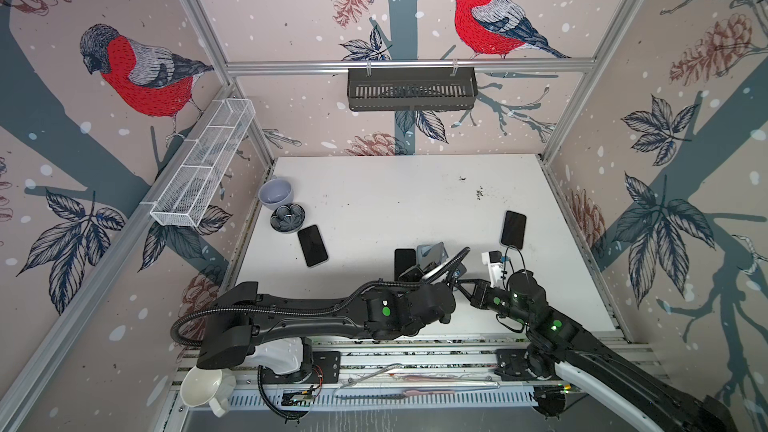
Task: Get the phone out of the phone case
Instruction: 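Pull the pale blue case away from the blue phone with the right gripper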
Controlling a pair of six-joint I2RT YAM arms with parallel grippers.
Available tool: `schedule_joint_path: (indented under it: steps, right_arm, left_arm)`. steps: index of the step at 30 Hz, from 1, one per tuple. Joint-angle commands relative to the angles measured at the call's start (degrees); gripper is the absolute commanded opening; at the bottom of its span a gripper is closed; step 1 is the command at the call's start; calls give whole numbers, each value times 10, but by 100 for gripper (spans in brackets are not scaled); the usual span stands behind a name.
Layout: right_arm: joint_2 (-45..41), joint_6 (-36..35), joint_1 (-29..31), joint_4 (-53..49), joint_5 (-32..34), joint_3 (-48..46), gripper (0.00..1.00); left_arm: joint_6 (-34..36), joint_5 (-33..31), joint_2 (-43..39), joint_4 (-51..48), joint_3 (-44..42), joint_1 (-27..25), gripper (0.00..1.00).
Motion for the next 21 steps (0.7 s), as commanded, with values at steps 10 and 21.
schedule_joint_path:
  steps: [10, 21]
  right_arm:
    - [-5, 11, 0, 4, 16, -4, 0]
    - [32, 19, -6, 3, 43, 27, 0]
  left_arm:
    - [74, -85, -55, 67, -60, -1, 0]
    - [191, -43, -72, 159, -124, 68, 0]
